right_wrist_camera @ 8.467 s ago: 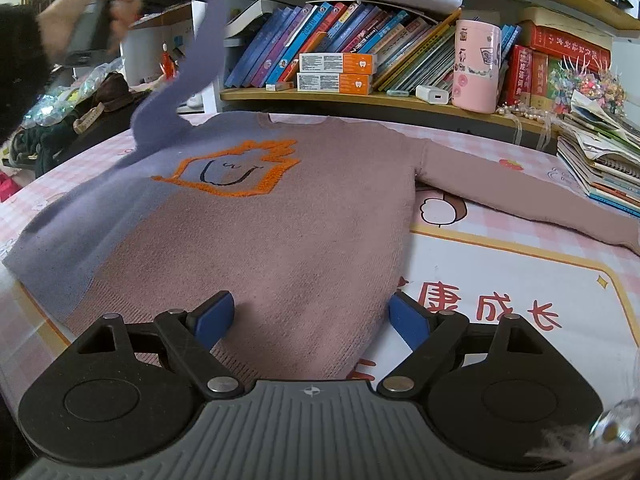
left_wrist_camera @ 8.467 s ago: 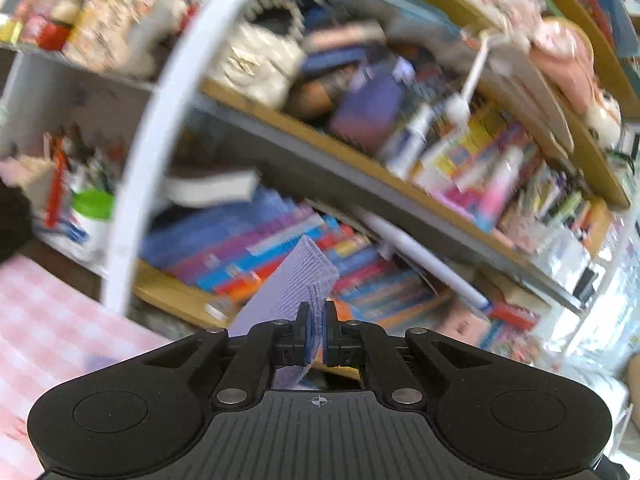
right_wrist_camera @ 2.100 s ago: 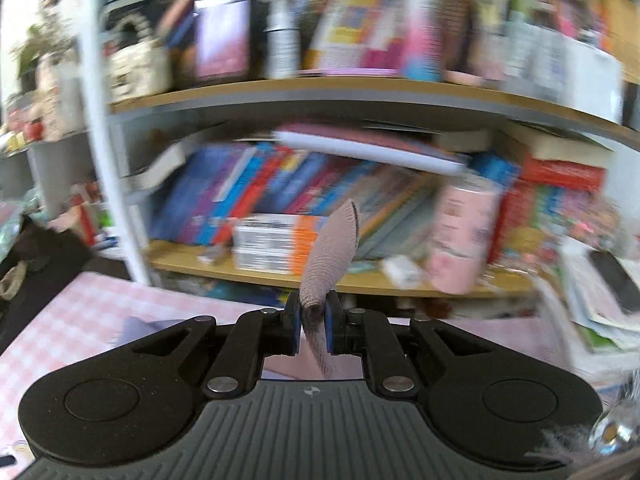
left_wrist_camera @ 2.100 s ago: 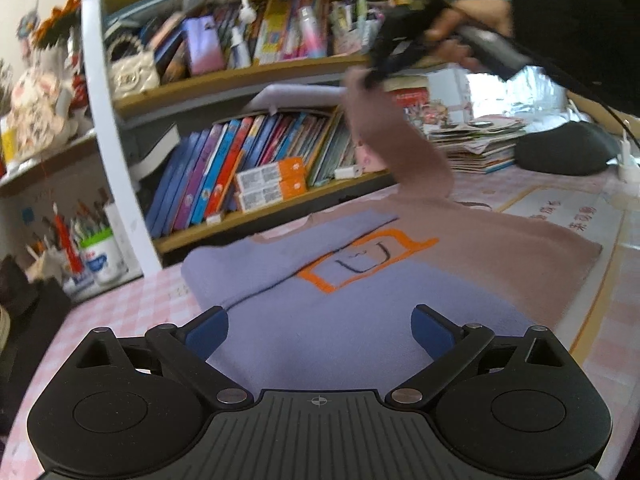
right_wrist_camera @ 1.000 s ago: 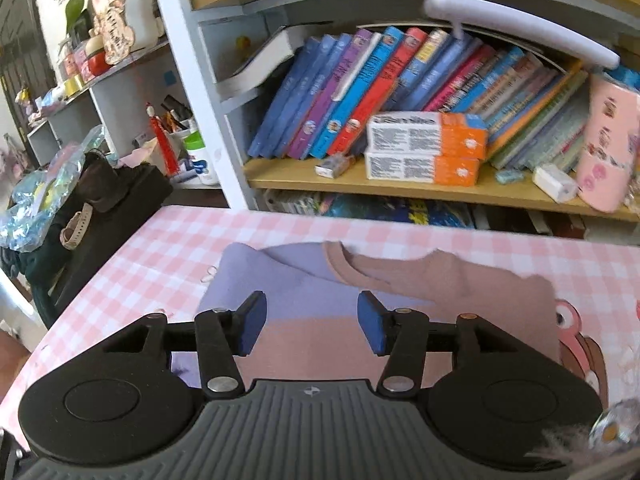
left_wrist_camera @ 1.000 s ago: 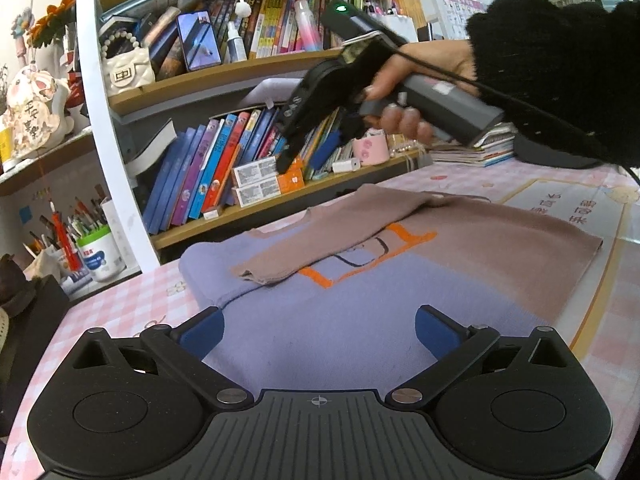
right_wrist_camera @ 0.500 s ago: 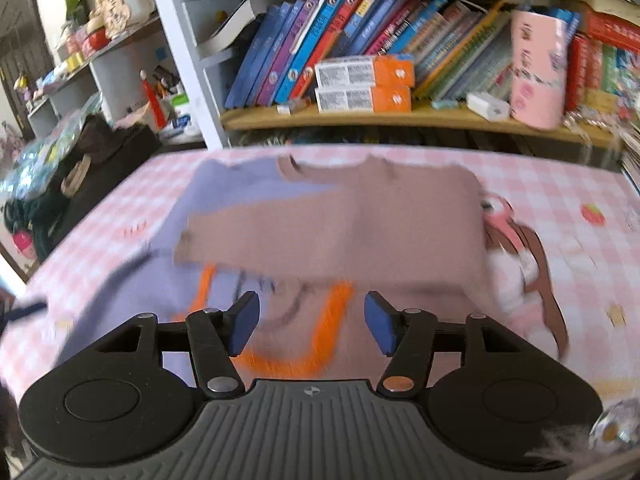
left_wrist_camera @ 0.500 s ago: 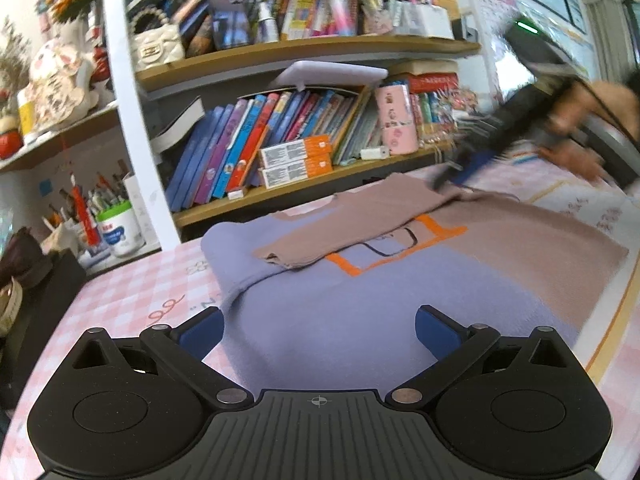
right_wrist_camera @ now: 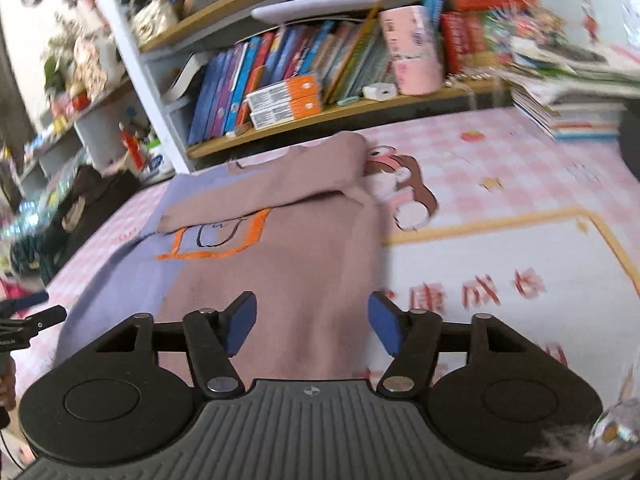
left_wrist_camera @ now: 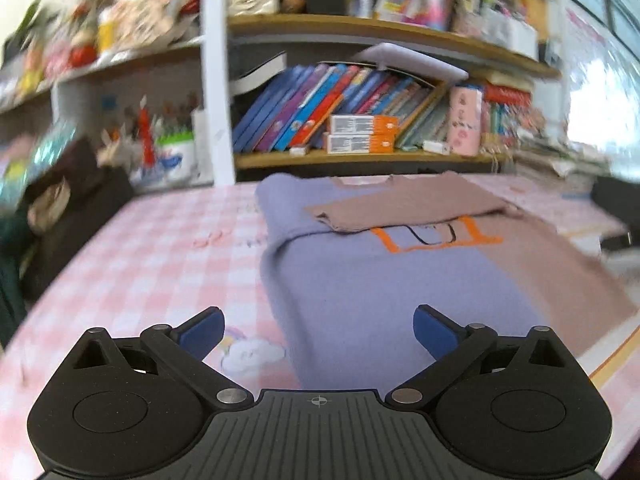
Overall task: Fold clothes
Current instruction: 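Grasp the pink side edge with the right gripper and fold it inward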
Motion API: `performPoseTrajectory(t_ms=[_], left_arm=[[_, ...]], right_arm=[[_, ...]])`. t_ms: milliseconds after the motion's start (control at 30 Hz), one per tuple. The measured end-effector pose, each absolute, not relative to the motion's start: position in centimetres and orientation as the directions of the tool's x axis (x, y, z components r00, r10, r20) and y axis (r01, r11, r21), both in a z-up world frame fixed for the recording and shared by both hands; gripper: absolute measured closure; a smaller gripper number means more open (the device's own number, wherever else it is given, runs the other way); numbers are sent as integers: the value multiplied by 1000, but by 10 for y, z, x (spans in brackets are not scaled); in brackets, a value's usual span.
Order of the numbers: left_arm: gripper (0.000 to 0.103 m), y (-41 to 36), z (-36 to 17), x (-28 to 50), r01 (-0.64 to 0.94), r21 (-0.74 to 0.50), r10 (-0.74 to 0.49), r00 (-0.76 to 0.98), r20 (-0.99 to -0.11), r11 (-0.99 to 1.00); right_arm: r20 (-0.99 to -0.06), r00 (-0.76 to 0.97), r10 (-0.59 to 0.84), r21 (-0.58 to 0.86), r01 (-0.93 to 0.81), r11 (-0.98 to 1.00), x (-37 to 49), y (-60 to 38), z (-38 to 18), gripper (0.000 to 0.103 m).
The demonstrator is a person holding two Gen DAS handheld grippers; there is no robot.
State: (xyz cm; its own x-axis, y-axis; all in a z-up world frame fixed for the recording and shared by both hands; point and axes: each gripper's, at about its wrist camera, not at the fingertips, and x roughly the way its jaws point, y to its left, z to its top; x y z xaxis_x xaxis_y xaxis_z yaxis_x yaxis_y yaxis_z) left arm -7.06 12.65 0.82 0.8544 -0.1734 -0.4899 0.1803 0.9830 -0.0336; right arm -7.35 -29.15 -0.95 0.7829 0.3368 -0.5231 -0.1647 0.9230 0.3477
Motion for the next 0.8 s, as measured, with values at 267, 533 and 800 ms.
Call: performPoseTrajectory(t_ms=[267,533,800], left_arm=[[1,136,-1,-71,166,-193,-247,800,-547,967],[14,144,-8,-66,113,-244,-236,794,-560,963],[69,149,-15,-63,100,-301,-263,778,-571,948]], right_arm=[[-536,763,362,375,-169,912,-92,-292,-26,62],[-557,755,347,349,-167,922,-91,-286,-31,69],[-573,748,337,355,-144,924,-86,-289,-32,87]])
